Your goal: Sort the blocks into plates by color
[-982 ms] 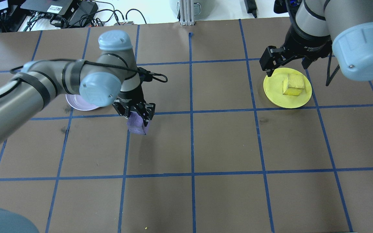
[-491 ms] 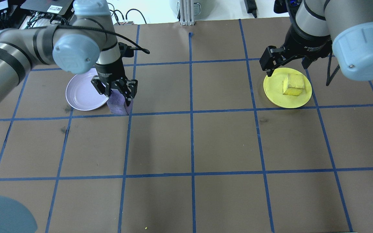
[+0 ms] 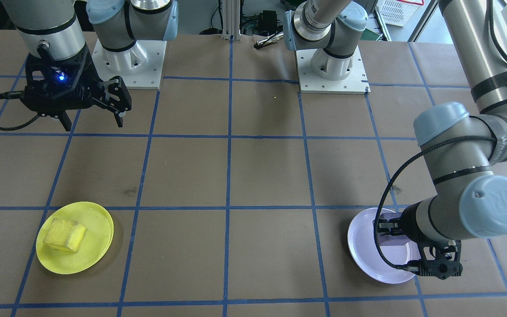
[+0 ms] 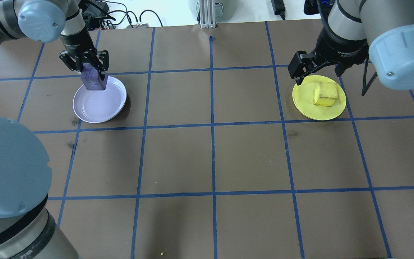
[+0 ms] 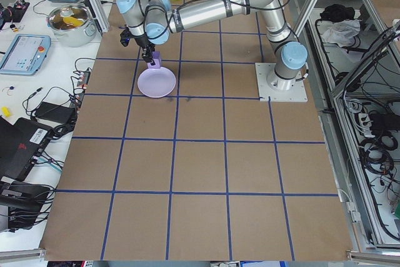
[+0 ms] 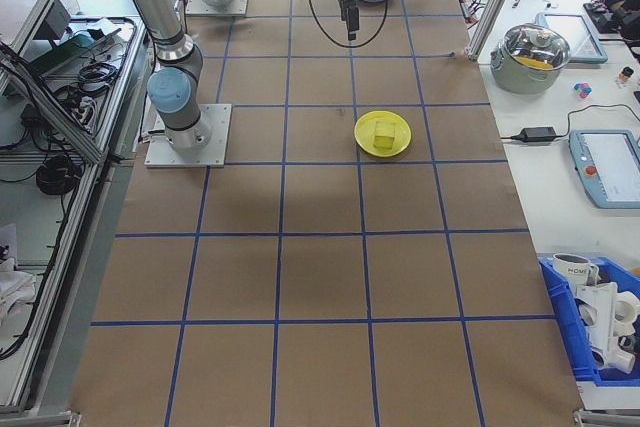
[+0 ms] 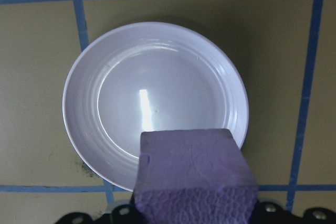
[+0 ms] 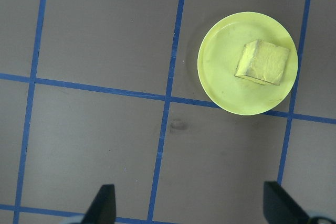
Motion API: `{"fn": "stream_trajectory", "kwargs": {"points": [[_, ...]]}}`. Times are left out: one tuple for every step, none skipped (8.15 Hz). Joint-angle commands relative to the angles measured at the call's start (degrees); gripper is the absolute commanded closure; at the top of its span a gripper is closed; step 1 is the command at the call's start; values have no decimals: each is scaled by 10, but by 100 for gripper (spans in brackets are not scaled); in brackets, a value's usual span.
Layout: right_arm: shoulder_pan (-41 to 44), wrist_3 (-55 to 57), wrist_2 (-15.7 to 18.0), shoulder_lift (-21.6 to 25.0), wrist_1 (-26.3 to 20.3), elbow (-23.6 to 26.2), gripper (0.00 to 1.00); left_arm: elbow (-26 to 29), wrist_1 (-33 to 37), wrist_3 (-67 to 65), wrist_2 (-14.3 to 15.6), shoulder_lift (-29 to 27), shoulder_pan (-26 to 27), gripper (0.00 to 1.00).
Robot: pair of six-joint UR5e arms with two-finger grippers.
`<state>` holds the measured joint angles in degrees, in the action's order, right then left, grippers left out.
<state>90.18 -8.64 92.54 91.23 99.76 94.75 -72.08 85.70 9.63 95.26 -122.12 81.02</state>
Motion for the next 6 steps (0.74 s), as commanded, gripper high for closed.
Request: {"fn": "stream_trajectory", "kwargs": {"points": [[0, 0, 0, 0, 0, 0, 0, 10, -56, 2, -3, -35, -9, 91], [0, 0, 0, 0, 0, 0, 0, 9, -75, 2, -2, -45, -9, 83], [0, 0, 0, 0, 0, 0, 0, 9, -106, 7, -1, -49, -10, 73], [0, 0, 0, 0, 0, 0, 0, 3, -119, 6, -3, -50, -16, 73], [0, 0, 0, 0, 1, 0, 0, 3, -120, 5, -3, -56, -17, 73], [0, -1, 1, 0, 0, 0, 0, 1, -121, 6, -1, -61, -17, 73]]}}
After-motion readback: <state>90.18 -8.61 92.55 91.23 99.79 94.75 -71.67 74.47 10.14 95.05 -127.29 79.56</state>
